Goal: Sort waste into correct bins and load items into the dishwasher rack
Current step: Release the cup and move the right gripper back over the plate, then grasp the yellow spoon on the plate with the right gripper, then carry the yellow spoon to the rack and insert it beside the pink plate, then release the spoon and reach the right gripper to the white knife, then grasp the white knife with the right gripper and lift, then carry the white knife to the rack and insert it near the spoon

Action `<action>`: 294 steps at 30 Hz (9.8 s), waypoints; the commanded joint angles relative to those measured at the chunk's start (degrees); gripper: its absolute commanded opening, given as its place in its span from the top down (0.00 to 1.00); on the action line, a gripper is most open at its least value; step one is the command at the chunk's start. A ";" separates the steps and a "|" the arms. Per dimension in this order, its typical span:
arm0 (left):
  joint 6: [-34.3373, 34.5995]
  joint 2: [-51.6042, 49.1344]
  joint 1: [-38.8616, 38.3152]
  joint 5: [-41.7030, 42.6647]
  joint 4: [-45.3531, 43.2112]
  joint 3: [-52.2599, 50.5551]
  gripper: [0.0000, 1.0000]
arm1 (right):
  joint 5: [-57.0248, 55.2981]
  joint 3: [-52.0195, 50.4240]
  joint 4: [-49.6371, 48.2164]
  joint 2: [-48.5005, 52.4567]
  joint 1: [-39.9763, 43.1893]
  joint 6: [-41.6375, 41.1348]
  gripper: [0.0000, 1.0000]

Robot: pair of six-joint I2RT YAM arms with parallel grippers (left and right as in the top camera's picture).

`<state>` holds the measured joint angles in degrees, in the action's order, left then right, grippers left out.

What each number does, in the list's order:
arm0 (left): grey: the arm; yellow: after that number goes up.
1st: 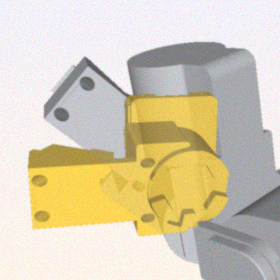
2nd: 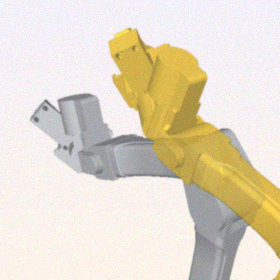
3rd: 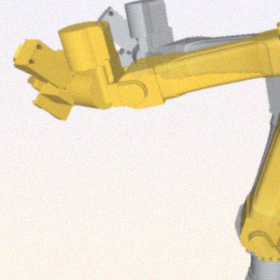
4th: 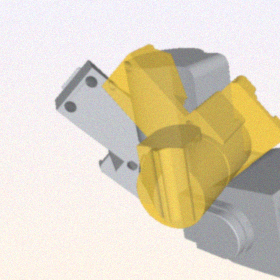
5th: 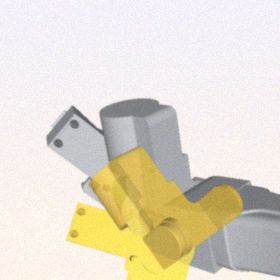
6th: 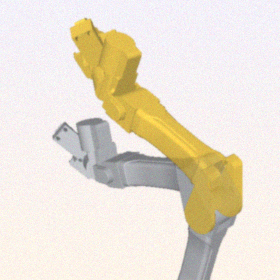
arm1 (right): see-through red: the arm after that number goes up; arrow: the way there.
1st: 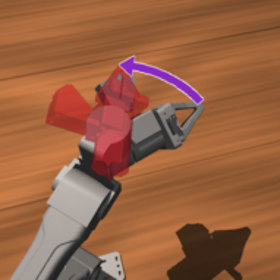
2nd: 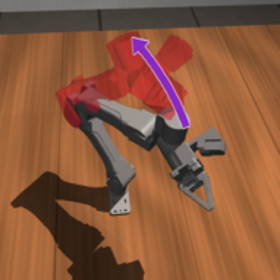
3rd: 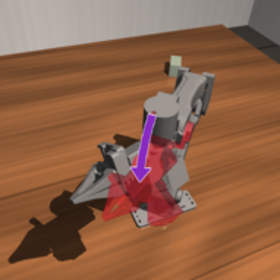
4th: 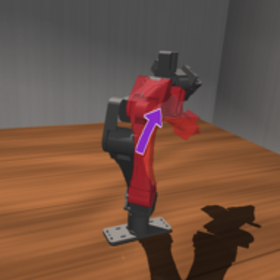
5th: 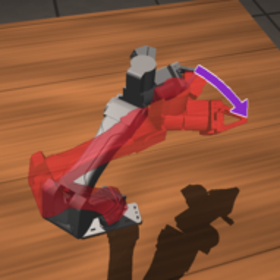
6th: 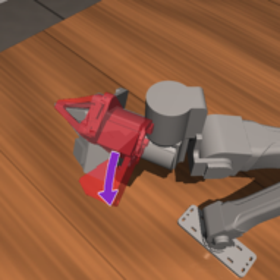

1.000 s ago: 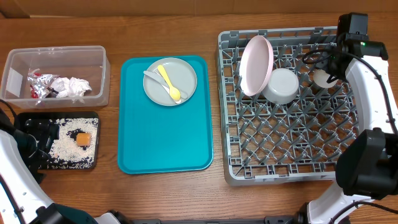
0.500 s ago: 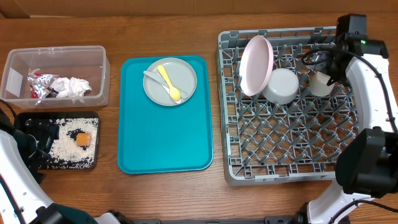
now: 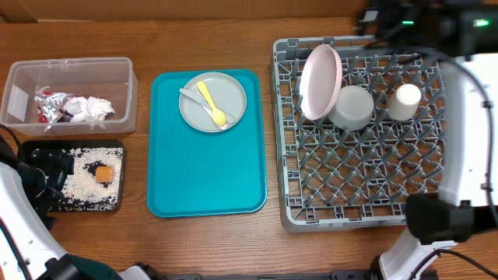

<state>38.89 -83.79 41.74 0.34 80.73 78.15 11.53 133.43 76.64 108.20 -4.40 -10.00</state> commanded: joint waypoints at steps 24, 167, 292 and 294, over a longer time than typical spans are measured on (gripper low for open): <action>0.52 0.66 0.24 -0.76 -0.04 -0.22 0.00 | 1.36 -1.11 -18.91 30.18 -30.80 5.27 0.25; 0.52 0.66 0.13 -0.74 -0.04 -0.22 0.00 | -4.20 -2.12 -20.87 37.59 -32.61 2.60 0.41; 0.52 0.66 0.09 -0.79 -0.22 -0.22 0.00 | -11.76 -22.14 -13.40 15.19 -17.86 -2.01 0.15; 0.52 0.66 0.09 -0.76 -0.22 -0.22 0.00 | -9.75 -22.10 -13.68 15.19 -17.86 -2.03 0.00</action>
<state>38.89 -83.79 41.74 0.32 80.51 78.13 -2.79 111.31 63.55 123.35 -22.22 -12.01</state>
